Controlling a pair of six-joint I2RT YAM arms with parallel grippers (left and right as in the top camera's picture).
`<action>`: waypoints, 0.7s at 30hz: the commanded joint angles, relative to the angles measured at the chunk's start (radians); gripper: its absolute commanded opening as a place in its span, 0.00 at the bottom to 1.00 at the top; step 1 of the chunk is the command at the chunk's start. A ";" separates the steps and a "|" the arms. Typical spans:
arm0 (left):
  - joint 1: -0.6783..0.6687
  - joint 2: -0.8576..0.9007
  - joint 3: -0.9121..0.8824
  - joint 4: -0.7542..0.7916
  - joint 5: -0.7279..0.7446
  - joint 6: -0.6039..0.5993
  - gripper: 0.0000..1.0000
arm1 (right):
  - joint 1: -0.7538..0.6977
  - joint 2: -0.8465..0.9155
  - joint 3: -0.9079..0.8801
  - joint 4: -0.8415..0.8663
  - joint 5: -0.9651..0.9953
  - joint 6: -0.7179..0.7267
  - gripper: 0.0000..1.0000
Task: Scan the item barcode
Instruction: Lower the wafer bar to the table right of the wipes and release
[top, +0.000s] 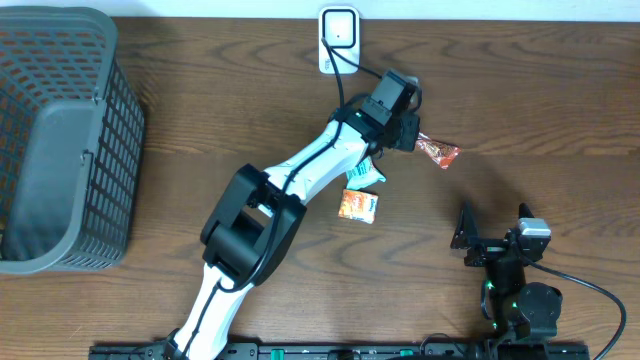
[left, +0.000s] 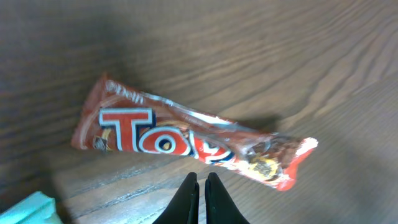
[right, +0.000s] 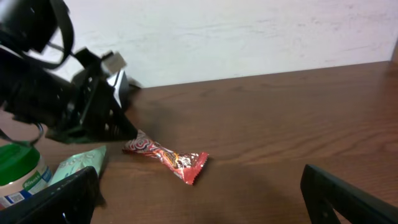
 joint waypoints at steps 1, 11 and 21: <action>0.002 0.017 -0.006 0.020 0.001 0.013 0.08 | -0.002 -0.005 -0.001 -0.005 0.005 0.010 0.99; -0.019 0.121 -0.006 0.103 0.017 -0.006 0.08 | -0.002 -0.005 -0.001 -0.005 0.005 0.010 0.99; -0.035 0.129 -0.005 0.163 0.020 -0.005 0.07 | -0.002 -0.005 -0.001 -0.005 0.005 0.010 0.99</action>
